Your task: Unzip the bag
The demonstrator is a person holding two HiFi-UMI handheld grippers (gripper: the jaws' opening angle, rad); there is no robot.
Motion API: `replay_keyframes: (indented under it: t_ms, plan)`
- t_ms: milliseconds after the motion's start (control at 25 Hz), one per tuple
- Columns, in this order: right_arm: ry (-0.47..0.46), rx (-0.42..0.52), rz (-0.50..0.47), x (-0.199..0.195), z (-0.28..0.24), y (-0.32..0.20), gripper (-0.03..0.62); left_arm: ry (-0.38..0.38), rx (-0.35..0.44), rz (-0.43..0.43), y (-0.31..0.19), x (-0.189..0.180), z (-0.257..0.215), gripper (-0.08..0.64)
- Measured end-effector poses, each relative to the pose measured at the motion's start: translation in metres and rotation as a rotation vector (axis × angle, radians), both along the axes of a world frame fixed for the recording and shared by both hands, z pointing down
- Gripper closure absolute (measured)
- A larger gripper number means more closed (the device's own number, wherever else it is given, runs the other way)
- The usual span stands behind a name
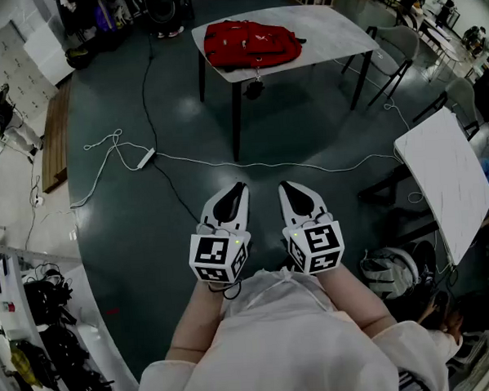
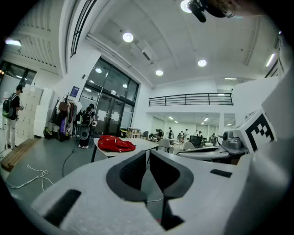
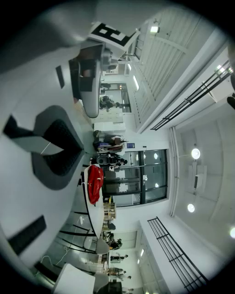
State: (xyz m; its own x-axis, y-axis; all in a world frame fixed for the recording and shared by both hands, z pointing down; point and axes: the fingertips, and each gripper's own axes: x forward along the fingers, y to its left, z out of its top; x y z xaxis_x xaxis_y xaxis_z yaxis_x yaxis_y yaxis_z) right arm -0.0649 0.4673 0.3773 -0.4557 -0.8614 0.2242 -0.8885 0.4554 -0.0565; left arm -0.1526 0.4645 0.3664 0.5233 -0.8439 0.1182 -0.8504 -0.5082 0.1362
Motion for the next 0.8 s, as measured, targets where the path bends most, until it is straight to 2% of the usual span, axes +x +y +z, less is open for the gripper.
replay_keyframes:
  t_ms: [240,440,560,800]
  plan:
    - [0.004,-0.011,-0.003,0.001,0.006,-0.006,0.566,0.011,-0.008,0.001,-0.008,0.002,0.004,0.522]
    - [-0.051,-0.036,0.038,0.008,0.010,-0.012,0.565,0.014,-0.025,0.008,-0.011,0.001,0.009,0.522]
    - [-0.042,-0.053,0.033,0.008,0.017,-0.016,0.565,0.022,-0.046,0.010,-0.017,0.002,0.017,0.522]
    - [-0.031,-0.098,0.010,0.016,0.034,-0.048,0.565,0.038,-0.085,0.000,-0.051,0.011,0.031,0.522]
